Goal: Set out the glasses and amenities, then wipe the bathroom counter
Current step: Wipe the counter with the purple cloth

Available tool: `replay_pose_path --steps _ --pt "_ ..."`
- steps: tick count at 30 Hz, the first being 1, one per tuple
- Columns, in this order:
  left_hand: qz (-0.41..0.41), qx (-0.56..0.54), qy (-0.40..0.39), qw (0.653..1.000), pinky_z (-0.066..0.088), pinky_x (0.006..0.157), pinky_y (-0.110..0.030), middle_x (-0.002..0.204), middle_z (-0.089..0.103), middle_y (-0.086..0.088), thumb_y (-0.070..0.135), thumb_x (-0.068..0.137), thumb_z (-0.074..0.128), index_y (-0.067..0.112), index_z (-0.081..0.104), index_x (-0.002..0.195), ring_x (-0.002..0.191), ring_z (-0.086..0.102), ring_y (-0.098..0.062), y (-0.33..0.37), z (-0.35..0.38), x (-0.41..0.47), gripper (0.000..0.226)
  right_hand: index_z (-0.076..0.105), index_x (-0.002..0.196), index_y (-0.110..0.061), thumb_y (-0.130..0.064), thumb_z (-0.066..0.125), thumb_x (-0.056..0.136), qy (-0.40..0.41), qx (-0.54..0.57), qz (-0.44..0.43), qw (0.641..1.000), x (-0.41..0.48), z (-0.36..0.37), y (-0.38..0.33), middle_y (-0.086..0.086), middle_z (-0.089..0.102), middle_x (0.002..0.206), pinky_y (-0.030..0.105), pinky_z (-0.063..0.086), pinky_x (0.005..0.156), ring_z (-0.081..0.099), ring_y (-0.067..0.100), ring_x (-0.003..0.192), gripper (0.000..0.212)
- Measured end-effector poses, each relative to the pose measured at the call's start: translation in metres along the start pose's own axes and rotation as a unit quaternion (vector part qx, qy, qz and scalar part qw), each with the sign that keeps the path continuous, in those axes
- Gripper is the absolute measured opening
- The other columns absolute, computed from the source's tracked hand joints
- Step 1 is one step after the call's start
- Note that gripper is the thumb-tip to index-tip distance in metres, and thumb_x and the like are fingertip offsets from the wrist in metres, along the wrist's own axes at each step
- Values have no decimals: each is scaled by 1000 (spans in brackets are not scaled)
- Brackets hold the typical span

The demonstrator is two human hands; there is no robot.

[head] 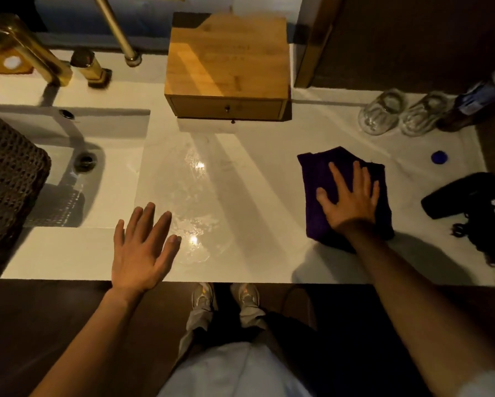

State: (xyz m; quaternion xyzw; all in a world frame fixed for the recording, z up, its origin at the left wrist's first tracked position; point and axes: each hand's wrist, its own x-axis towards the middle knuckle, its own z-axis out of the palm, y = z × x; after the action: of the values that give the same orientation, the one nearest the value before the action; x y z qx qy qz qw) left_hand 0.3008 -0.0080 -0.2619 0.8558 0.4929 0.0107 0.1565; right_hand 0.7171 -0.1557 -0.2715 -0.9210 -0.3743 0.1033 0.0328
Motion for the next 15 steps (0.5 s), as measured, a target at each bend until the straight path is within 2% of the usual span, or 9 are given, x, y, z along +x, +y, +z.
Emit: replay_pose_path --steps 6,15 --pt "-5 -4 -6 1000 8 127 -54 170 19 2 64 98 23 33 40 152 158 9 -20 1 -2 1 64 13 154 -44 -68 27 90 22 11 18 1000 15 -2 -2 13 8 166 58 1 121 4 33 153 70" --pt "-8 -17 -27 999 0 127 -52 171 11 5 60 101 26 36 32 154 159 0 -17 0 -6 -3 59 0 155 -43 -69 21 92 -36 -11 20 999 21 -6 -2 14 -5 166 58 -7 120 -8 34 153 71"
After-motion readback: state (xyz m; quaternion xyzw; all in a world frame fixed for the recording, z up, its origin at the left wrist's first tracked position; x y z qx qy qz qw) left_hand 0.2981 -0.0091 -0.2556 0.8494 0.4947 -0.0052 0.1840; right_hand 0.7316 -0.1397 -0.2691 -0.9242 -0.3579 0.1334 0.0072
